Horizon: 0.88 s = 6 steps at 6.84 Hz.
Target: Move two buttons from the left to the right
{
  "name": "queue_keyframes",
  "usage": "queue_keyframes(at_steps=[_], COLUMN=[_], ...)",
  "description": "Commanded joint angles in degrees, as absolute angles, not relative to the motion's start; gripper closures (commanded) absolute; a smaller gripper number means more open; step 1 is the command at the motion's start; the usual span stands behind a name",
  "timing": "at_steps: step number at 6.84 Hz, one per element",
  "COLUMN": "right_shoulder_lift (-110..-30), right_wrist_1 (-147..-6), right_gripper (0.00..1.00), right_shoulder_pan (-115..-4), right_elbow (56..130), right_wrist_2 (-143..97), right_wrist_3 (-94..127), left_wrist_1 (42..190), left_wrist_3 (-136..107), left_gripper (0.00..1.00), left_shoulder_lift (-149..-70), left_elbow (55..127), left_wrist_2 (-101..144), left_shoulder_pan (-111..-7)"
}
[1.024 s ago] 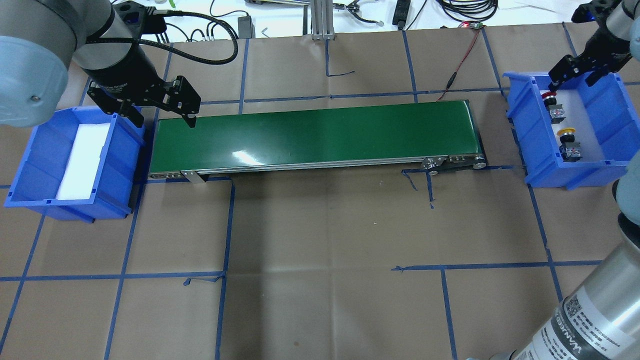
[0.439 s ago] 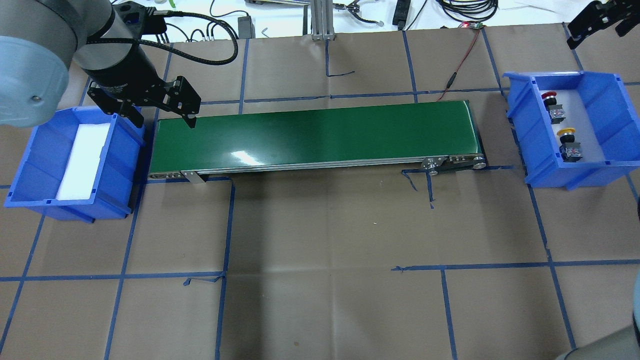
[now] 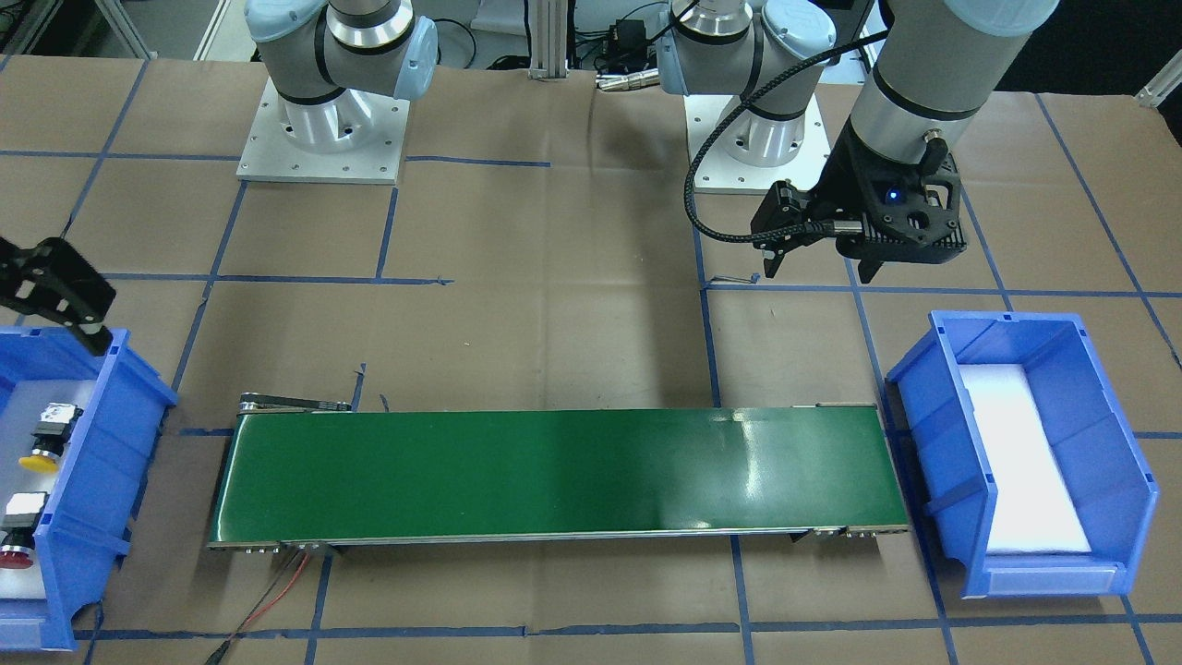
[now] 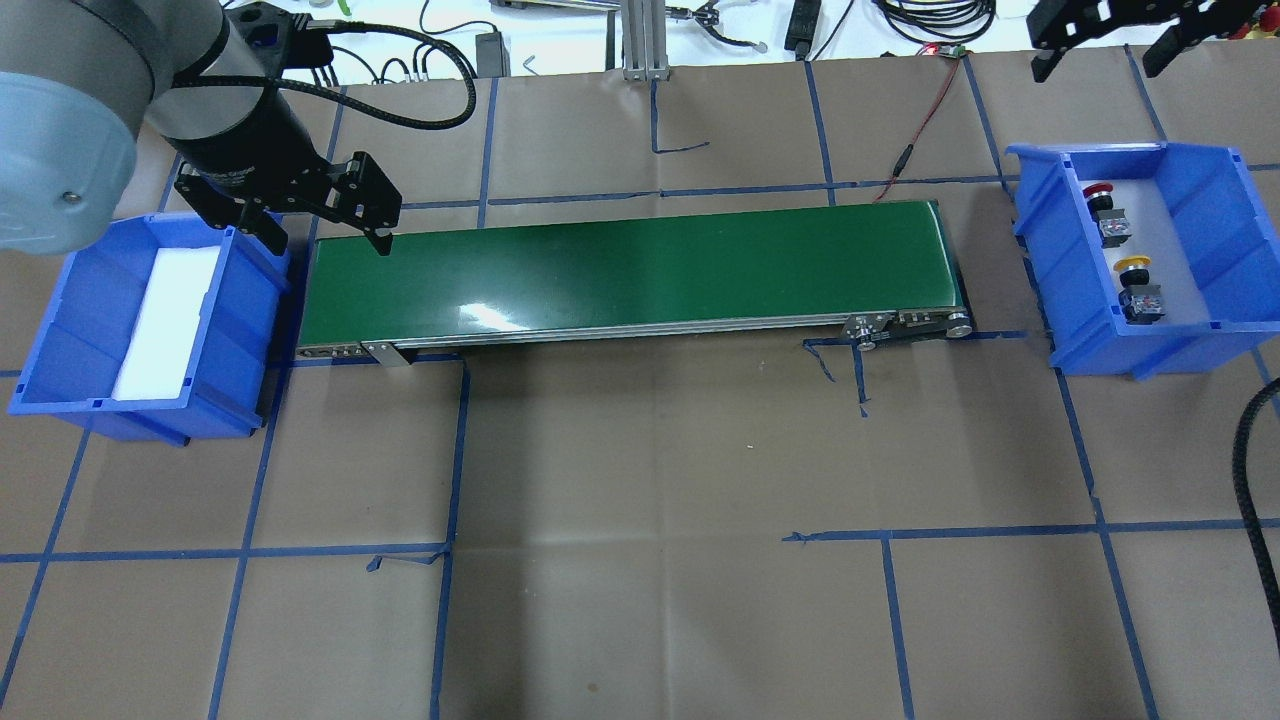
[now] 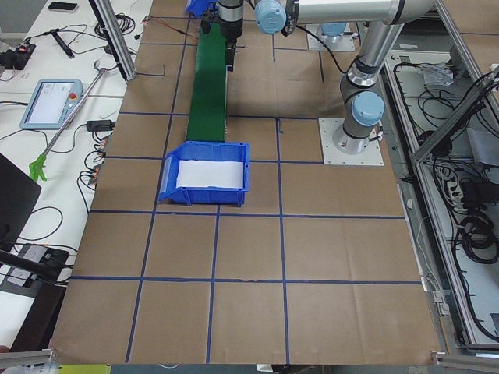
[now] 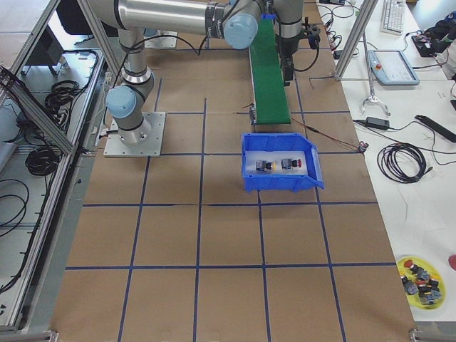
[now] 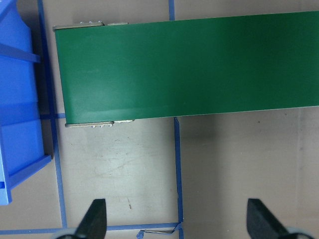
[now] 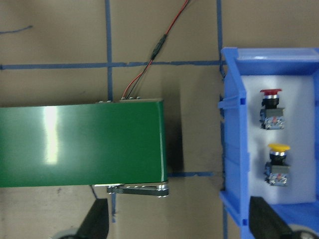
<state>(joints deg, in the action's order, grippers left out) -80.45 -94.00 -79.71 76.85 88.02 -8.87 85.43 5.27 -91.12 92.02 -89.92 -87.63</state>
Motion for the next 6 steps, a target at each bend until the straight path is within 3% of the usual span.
queue_keyframes(at_steps=[1, 3, 6], right_shoulder_lift=[-85.05, -93.82, -95.89], right_wrist_1=[-88.62, -95.13, -98.0], right_gripper=[0.0, 0.0, 0.0], right_shoulder_pan=[-90.57, -92.2, -92.2], right_elbow=[80.91, 94.42, 96.95], right_wrist_2=[88.24, 87.8, 88.15], right_wrist_3=[3.47, 3.78, 3.78], left_wrist_1=[85.43, 85.43, 85.43], left_wrist_3=[5.27, 5.27, 5.27], left_gripper=[0.01, 0.01, 0.01], left_shoulder_lift=[-91.14, -91.14, -91.14], left_elbow=[92.02, 92.02, 92.02], left_wrist_2=[-90.0, -90.0, -90.0], left_shoulder_pan=[-87.63, -87.63, -87.71])
